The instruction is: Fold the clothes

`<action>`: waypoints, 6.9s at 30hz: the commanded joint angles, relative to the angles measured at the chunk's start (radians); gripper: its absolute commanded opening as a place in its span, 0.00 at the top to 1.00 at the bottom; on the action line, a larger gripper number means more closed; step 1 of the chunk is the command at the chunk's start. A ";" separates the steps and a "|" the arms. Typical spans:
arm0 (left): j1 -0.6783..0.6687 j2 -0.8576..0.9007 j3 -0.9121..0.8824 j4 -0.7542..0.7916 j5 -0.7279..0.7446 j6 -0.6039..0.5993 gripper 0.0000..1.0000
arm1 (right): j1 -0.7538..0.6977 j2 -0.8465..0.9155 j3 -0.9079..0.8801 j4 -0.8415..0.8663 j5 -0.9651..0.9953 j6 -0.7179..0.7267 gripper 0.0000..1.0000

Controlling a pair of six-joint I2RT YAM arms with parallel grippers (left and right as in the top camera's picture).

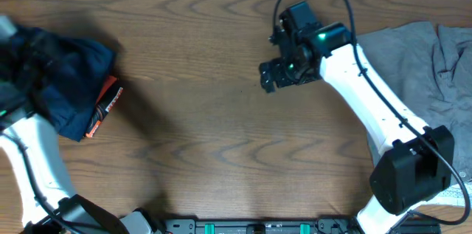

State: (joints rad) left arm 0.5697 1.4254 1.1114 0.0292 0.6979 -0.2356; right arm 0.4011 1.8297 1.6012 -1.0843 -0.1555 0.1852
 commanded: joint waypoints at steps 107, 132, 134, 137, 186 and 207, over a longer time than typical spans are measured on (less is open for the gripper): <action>-0.506 -0.107 0.025 -0.385 0.151 0.070 0.23 | -0.033 -0.187 -0.044 -0.034 -0.422 -0.433 0.99; -0.657 -0.119 0.018 -0.607 0.122 0.146 0.19 | -0.107 -0.230 -0.043 -0.123 0.104 -0.169 0.14; -0.723 -0.116 0.010 -0.614 0.050 0.145 0.17 | -0.171 -0.243 -0.043 -0.128 0.195 -0.064 0.14; -0.838 -0.095 0.005 -0.616 -0.072 0.145 0.16 | -0.281 -0.261 -0.043 -0.141 0.172 0.011 0.12; -1.504 0.446 0.020 -0.411 -0.779 0.165 0.94 | -0.486 -0.264 -0.045 -0.221 0.032 -0.023 0.08; -0.997 -0.162 0.060 -0.837 -0.659 -0.002 0.93 | -0.433 -0.209 -0.052 -0.216 -0.320 -0.341 0.05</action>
State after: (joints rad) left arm -0.4965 1.2766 1.1584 -0.7757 -0.0486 -0.2005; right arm -0.0628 1.5951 1.5501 -1.3041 -0.2985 -0.0265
